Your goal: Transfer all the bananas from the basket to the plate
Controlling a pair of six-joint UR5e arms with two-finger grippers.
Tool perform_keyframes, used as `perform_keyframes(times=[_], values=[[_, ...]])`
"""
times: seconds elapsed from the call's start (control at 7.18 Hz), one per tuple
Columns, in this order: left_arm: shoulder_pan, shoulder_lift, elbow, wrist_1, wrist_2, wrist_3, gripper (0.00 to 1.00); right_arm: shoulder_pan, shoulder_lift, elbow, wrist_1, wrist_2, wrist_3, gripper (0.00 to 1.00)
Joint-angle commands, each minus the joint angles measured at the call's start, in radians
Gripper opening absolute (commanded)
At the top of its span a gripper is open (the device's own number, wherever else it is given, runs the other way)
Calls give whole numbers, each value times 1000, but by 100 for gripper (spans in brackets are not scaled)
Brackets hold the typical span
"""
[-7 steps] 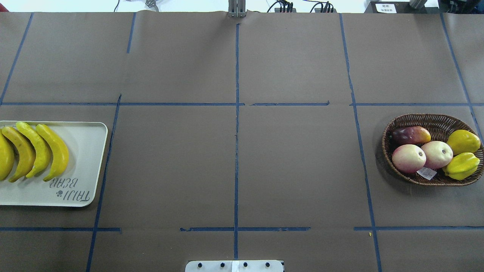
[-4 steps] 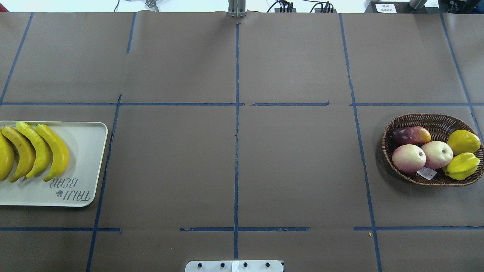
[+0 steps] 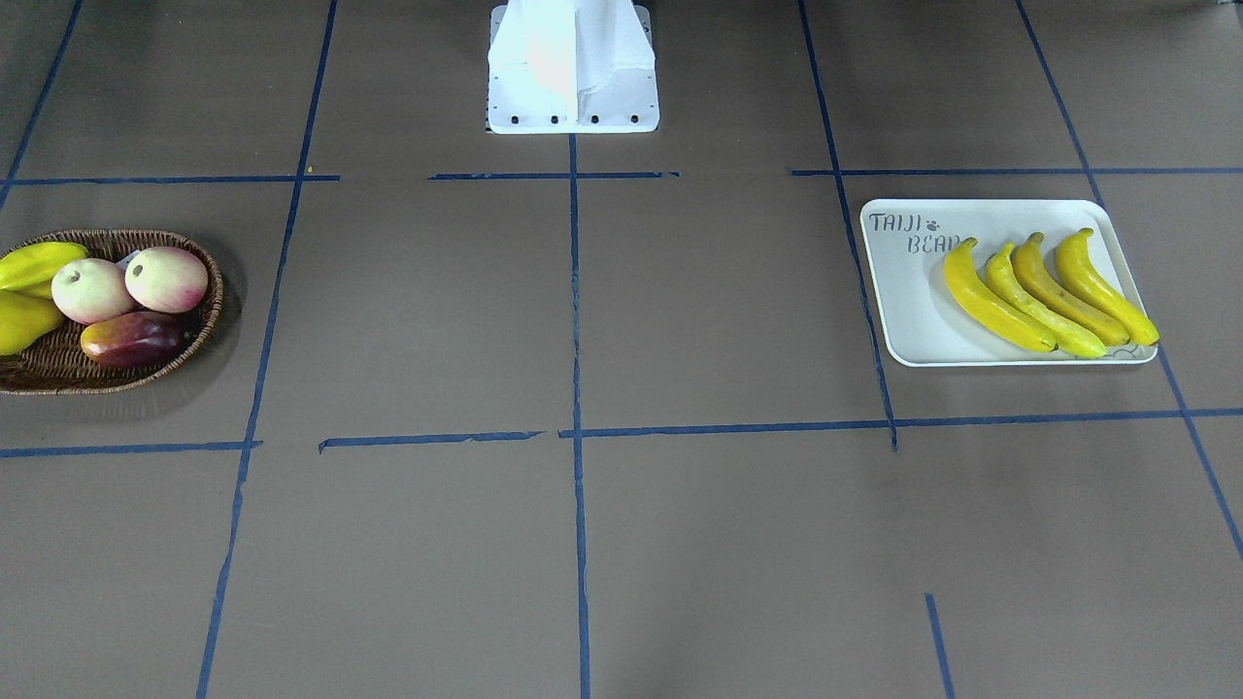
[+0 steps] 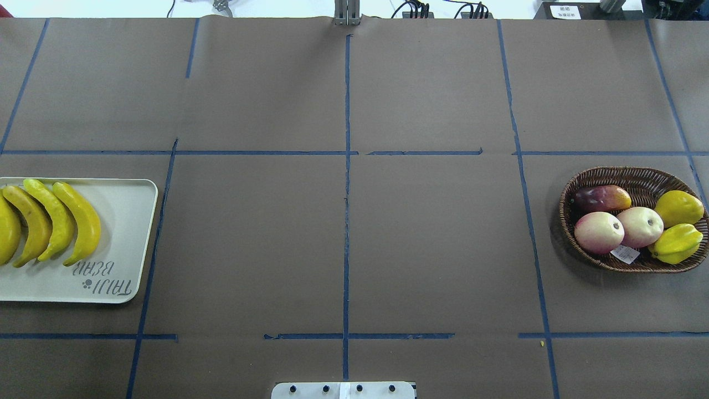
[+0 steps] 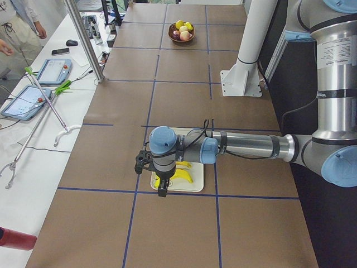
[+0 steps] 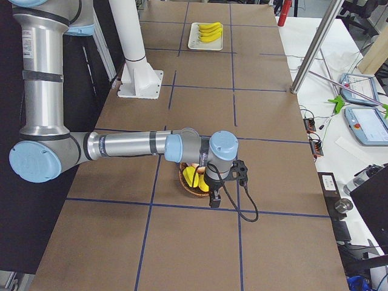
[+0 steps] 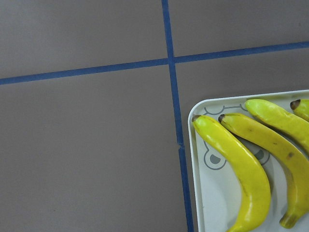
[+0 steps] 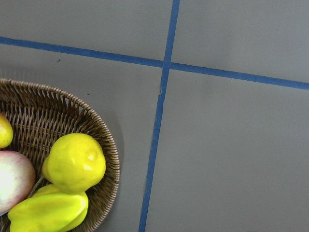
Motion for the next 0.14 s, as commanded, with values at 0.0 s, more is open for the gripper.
perform_keyframes(times=[0.0], values=[[0,0,-1,0,0,0,100,0,0,0,0,2,0,100]])
